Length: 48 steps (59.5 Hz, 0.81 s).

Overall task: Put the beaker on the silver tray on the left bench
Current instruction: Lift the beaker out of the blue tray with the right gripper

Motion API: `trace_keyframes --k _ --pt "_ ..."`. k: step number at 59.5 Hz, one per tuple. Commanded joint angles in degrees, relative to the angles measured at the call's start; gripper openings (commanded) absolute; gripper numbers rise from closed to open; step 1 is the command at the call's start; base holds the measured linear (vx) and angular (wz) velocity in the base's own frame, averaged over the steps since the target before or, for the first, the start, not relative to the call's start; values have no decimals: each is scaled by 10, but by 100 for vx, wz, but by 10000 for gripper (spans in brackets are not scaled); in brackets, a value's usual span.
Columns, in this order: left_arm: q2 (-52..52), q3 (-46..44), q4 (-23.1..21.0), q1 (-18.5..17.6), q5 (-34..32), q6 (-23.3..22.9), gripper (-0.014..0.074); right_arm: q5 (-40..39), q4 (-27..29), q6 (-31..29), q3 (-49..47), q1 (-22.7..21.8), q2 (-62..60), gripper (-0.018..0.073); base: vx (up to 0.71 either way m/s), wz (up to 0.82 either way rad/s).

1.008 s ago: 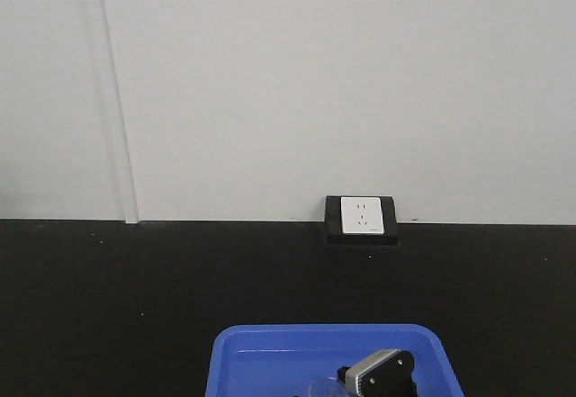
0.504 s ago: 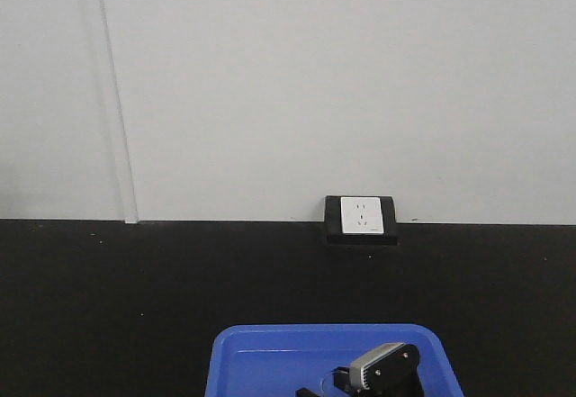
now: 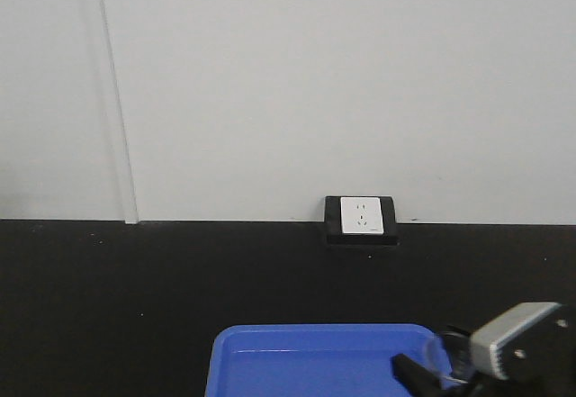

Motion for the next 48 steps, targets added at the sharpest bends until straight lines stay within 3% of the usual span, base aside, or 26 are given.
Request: trace_keyframes --k 1,8,15,48 --pt "-4 11 -2 -3 -43 -1 1 110 3 0 -12 -3 -113 -14 0 0" --pt "-4 11 -2 -3 -43 -1 1 229 -6 -5 -12 -3 -220 -14 0 0" --pt "-4 11 -2 -3 -43 -1 1 276 -17 -5 -12 -3 -284 -14 0 0" --pt "-4 11 -2 -3 -43 -1 1 289 -28 -5 -12 -3 -325 -11 0 0"
